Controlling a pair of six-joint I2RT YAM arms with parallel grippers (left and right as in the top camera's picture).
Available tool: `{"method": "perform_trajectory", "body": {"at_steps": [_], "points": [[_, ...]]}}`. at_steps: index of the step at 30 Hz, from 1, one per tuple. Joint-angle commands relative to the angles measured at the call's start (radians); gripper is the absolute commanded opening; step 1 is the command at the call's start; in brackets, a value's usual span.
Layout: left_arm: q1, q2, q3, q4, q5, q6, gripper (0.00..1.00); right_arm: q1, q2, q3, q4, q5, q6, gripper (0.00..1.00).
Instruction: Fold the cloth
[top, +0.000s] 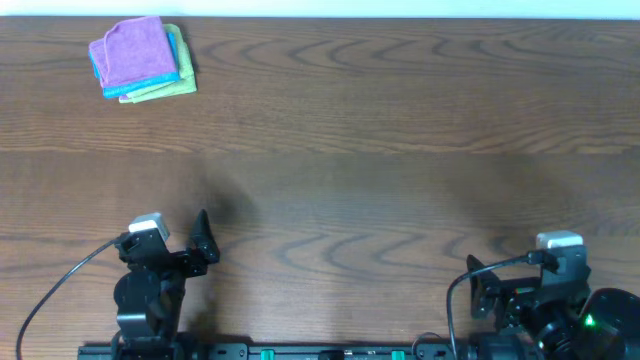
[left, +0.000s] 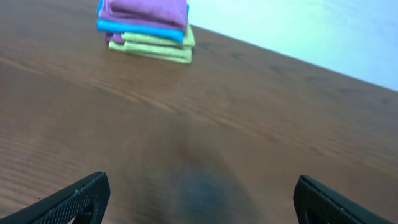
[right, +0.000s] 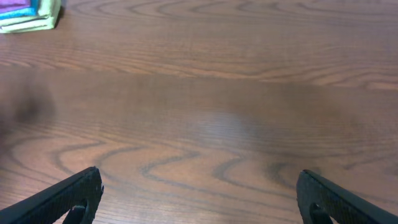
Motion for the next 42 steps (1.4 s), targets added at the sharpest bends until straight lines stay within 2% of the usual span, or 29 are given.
{"method": "perform_trajectory", "body": {"at_steps": [1, 7, 42], "points": [[-0.006, -0.019, -0.038, 0.017, -0.011, 0.003, 0.96, 0.008, -0.004, 0.0, 0.0, 0.003, 0.011, 0.99], [-0.006, -0.055, -0.101, 0.022, -0.011, 0.003, 0.95, 0.008, -0.004, 0.0, 0.0, 0.003, 0.011, 0.99], [-0.015, -0.089, -0.1, 0.021, -0.025, 0.015, 0.95, 0.008, -0.004, 0.0, 0.0, 0.003, 0.011, 0.99]]}}
